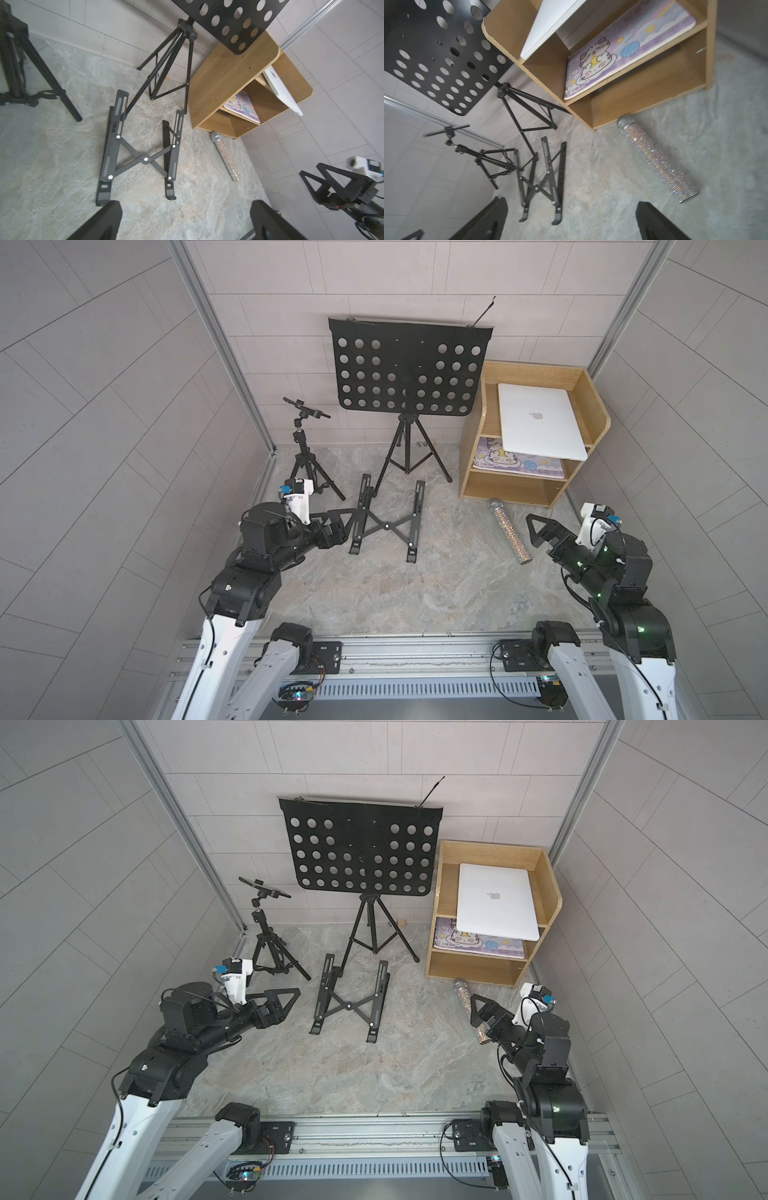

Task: Close the laptop lid and set it aside
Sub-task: Reset both arms

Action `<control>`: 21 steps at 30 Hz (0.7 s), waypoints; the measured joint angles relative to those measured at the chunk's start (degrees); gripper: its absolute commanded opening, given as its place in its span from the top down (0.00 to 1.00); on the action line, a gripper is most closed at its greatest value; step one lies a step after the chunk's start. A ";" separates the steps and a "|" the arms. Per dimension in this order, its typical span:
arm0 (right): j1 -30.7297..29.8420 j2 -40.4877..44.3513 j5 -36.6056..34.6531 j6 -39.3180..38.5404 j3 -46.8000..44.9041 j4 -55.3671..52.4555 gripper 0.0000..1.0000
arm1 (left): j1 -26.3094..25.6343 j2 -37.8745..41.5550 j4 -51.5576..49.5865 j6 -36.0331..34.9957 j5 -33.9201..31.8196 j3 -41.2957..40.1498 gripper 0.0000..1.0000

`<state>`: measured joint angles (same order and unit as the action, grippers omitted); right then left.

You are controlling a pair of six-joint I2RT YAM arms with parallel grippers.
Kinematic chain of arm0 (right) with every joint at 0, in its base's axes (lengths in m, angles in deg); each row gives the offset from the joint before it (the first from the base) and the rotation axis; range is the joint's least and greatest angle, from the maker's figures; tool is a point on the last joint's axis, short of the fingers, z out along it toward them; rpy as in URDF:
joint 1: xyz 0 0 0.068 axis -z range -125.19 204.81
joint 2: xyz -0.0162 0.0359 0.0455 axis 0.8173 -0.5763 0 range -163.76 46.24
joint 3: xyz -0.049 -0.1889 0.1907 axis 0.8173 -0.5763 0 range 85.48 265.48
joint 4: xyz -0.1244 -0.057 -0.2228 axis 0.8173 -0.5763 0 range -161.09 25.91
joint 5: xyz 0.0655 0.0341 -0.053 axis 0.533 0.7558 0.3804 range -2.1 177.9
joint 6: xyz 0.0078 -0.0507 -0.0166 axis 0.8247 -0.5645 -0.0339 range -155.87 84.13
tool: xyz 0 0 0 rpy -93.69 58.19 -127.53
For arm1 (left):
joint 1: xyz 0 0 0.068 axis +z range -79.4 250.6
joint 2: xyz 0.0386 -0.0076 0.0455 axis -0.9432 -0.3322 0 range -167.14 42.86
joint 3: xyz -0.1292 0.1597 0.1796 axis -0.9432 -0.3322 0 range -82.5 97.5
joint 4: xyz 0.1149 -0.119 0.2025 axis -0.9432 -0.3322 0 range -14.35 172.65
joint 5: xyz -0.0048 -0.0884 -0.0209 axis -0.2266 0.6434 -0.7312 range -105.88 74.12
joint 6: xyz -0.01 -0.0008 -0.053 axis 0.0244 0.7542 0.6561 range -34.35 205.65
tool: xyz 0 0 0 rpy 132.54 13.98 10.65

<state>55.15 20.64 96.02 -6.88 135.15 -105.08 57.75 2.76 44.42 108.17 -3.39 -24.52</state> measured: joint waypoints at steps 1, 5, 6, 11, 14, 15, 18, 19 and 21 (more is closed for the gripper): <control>-0.02 0.57 -1.99 -2.67 -1.03 0.15 0.00 | -0.52 0.02 -0.33 -1.16 -1.27 -0.17 0.00; -0.24 0.96 -10.34 -11.87 -6.54 3.63 0.00 | -4.24 -0.55 -1.27 -7.39 -8.50 -1.77 0.00; -0.33 0.98 -12.00 -13.66 -8.22 5.09 0.00 | -5.51 -1.09 -1.29 -9.33 -10.84 -2.23 0.00; -0.46 -0.13 -18.43 -19.21 -20.20 16.87 0.00 | -9.75 -6.25 1.79 -20.85 -21.18 -6.51 0.00; -0.44 -3.63 -21.64 -18.73 -27.15 24.28 0.00 | -9.84 -8.81 8.31 -26.14 -26.71 -13.14 0.00; -0.44 -5.14 -22.38 -18.67 -29.20 27.08 0.00 | -9.81 -9.07 10.56 -27.87 -28.33 -16.02 0.00; -0.44 -9.38 -24.17 -18.49 -34.12 35.01 0.00 | -9.31 -9.22 18.47 -33.33 -31.06 -25.55 0.00; -0.44 -11.13 -24.57 -18.49 -35.45 38.12 0.00 | -8.76 -9.44 21.33 -34.60 -31.26 -28.20 0.00; -0.44 -15.19 -24.90 -18.51 -37.81 44.63 0.00 | -7.06 -11.02 27.21 -35.87 -30.84 -32.28 0.00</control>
<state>54.71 5.45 71.12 -25.39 97.34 -60.45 50.69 -8.25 71.63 72.31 -34.23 -56.81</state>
